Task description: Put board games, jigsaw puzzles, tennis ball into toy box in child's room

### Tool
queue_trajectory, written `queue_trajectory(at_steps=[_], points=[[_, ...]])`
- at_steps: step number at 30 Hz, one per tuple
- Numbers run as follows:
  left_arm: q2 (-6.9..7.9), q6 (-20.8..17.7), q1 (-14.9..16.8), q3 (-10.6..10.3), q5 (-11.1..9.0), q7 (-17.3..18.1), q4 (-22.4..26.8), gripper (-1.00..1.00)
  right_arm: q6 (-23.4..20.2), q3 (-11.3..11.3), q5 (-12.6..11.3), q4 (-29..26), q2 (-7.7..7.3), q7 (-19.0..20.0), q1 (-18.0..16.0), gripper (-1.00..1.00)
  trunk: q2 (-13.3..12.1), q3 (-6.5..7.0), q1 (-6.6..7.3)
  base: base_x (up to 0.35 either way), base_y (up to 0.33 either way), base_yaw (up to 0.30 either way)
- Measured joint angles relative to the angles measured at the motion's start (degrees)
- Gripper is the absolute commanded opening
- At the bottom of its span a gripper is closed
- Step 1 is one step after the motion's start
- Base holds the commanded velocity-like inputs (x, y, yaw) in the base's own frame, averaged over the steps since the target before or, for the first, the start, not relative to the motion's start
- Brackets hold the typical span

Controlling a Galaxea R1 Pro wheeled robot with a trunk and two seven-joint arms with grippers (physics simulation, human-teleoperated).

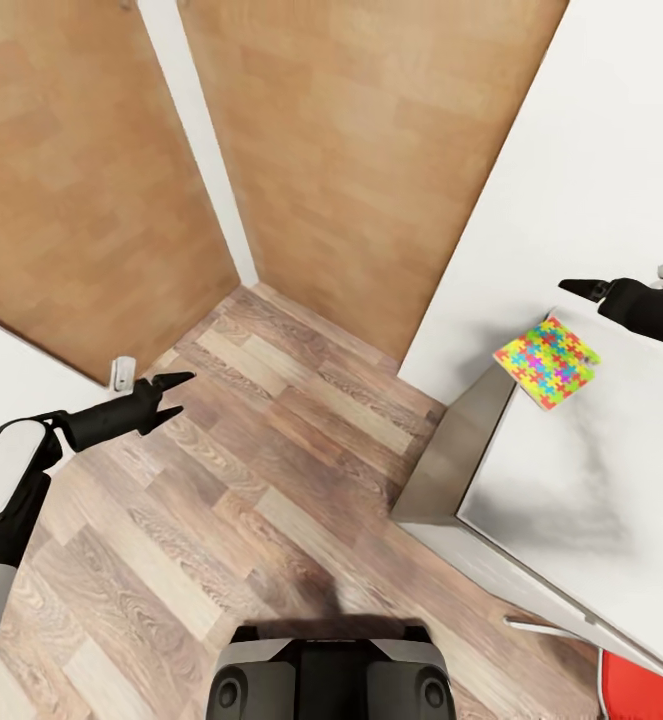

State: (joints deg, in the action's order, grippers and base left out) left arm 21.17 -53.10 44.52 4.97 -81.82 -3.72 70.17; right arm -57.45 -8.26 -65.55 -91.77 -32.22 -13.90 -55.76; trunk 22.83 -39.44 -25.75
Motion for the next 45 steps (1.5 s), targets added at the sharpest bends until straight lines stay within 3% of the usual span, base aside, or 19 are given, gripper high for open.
queue_trajectory(at_steps=[8, 11, 17, 19, 20, 22, 25, 27, 28, 30, 33, 35, 38, 40, 45], points=[[-0.98, 0.45, 0.22, -0.57, 0.37, 0.05, -1.09, 1.0, -0.01, -0.03, 0.03, 0.08, 0.03, -0.01, 0.19, 1.0, 0.0, 0.0, 0.0, 0.026, 0.017, -0.278], [-2.05, 0.62, 0.85, -1.49, 0.95, 0.18, -2.17, 1.0, -0.01, -0.05, 0.03, 0.1, 0.04, -0.01, 0.29, 1.0, 0.0, 0.0, 0.0, 0.011, 0.007, -0.282], [-4.82, 1.08, 3.19, -4.18, 4.03, 2.08, -6.31, 1.0, -0.01, -0.16, 0.04, 0.13, 0.03, -0.02, 0.4, 1.0, 0.0, 0.0, 0.0, 0.006, 0.004, -0.283], [-6.5, 1.52, 4.38, -5.57, 6.37, 4.36, -9.05, 1.0, -0.01, -0.2, 0.05, 0.16, 0.01, -0.02, 0.42, 1.0, 0.0, 0.0, -0.01, 0.003, 0.002, -0.284], [-6.53, 1.54, 4.41, -5.59, 6.43, 4.41, -9.1, 1.0, -0.01, -0.2, 0.04, 0.16, 0.01, -0.02, 0.42, 1.0, 0.0, 0.0, 0.0, 0.002, 0.002, -0.284], [-8.15, 2.53, 5.57, -6.87, 9.17, 7.4, -12.08, 1.0, -0.01, -0.19, 0.05, 0.18, 0.01, -0.02, 0.46, 1.0, 0.0, 0.0, -0.01, 0.002, 0.001, -0.284], [-8.9, 3.13, 6.27, -7.42, 10.89, 9.23, -13.77, 1.0, -0.01, -0.19, 0.04, 0.19, 0.02, -0.02, 0.5, 1.0, 0.0, 0.0, -0.01, 0.001, 0.001, -0.284], [-10.1, 4.34, 7.87, -8.19, 14.48, 13.06, -17.29, 1.0, -0.01, -0.16, 0.03, 0.18, 0.03, -0.02, 0.73, 1.0, 0.0, 0.0, -0.01, 0.001, 0.001, -0.284], [-10.11, 4.36, 7.9, -8.2, 14.55, 13.13, -17.36, 1.0, -0.01, -0.16, 0.02, 0.18, 0.03, -0.02, 0.73, 1.0, 0.0, 0.0, 0.0, 0.001, 0.001, -0.284], [-10.96, 5.65, 9.79, -8.69, 18.07, 17.14, -21.13, 1.0, -0.01, -0.14, 0.03, 0.16, 0.04, -0.02, 1.28, 1.0, 0.0, 0.0, -0.01, 0.001, 0.0, -0.284], [-11.28, 6.49, 10.87, -8.87, 19.87, 19.34, -23.19, 1.0, -0.01, -0.13, 0.02, 0.12, 0.04, -0.02, 1.62, 1.0, 0.0, 0.0, -0.01, 0.0, 0.0, -0.284], [-11.71, 8.48, 13.1, -9.09, 22.92, 23.48, -27.35, 1.0, -0.01, -0.12, 0.03, -0.13, 0.06, -0.02, 2.14, 1.0, 0.0, 0.0, -0.01, 0.0, 0.0, -0.284], [-11.89, 9.69, 14.36, -9.16, 24.3, 25.54, -29.67, 1.0, -0.01, -0.1, 0.01, -0.26, 0.08, 0.0, 2.34, 1.0, 0.0, 0.0, -0.01, 0.0, 0.0, -0.284], [-12.12, 12.15, 17.03, -9.26, 26.37, 28.92, -34.23, 1.0, -0.01, 0.0, -0.01, -0.43, 0.12, 0.03, 2.61, 1.0, 0.0, 0.0, -0.01, 0.0, 0.0, -0.284], [-12.36, 16.31, 20.93, -9.56, 28.86, 33.0, -40.1, 1.0, -0.01, 0.16, -0.03, -0.59, 0.3, 0.08, 2.85, 1.0, 0.0, 0.0, -0.01, 0.0, 0.0, -0.213]])
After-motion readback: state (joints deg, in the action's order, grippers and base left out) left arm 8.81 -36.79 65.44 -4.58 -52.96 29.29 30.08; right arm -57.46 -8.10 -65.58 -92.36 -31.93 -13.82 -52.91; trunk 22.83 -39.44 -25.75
